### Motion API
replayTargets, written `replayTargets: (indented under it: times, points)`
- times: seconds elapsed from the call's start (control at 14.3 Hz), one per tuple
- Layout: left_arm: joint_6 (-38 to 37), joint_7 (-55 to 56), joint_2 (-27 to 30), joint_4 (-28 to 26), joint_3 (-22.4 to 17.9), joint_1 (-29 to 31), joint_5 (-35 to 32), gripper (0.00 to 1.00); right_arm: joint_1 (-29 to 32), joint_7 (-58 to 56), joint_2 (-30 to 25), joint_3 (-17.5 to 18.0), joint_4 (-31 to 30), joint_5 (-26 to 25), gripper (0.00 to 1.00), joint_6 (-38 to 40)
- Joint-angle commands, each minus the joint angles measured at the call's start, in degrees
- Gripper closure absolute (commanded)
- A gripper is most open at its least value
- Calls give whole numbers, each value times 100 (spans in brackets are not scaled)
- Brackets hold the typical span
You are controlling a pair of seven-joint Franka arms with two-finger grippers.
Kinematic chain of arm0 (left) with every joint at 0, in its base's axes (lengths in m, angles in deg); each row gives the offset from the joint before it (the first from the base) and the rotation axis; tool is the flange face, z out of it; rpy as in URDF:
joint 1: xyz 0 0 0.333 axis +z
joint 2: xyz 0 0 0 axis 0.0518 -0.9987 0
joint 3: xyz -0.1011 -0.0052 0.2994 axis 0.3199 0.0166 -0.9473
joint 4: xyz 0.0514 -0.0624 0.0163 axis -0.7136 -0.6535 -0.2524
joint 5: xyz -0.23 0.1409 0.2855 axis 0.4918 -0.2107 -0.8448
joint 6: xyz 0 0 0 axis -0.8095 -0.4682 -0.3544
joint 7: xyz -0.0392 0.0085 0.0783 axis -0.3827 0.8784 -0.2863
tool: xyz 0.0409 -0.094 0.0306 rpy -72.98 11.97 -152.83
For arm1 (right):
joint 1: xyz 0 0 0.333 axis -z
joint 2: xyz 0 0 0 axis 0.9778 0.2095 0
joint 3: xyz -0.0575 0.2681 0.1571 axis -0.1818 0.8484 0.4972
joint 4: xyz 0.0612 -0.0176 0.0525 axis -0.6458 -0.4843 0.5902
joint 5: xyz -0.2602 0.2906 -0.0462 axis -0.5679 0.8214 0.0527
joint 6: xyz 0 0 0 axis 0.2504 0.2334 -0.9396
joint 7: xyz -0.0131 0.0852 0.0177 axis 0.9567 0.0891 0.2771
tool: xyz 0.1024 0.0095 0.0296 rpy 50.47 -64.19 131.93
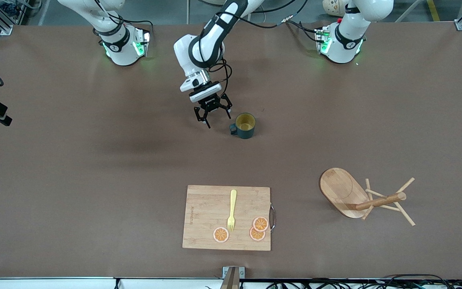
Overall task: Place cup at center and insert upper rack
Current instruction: 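Lower the left gripper beside the mug rim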
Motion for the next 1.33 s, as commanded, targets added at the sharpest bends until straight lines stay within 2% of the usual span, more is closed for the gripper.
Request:
replayTargets:
  times: [0.0,0.42,0.77,1.26]
  points:
    - [-97,109,-307,149,-133,-181,-98,0,3,-30,-133,23,-168,-87,0,-63]
    - [-80,180,-615,157,-141,-261,-124,0,3,-30,-133,32,-168,-87,0,-81]
    - [-45,189,-615,157,-176,-261,-326,13,3,-39,-133,32,-168,-87,0,-81]
    - [52,206,-633,157,-220,-234,-476,14,-41,-39,-133,32,-159,-96,0,-81]
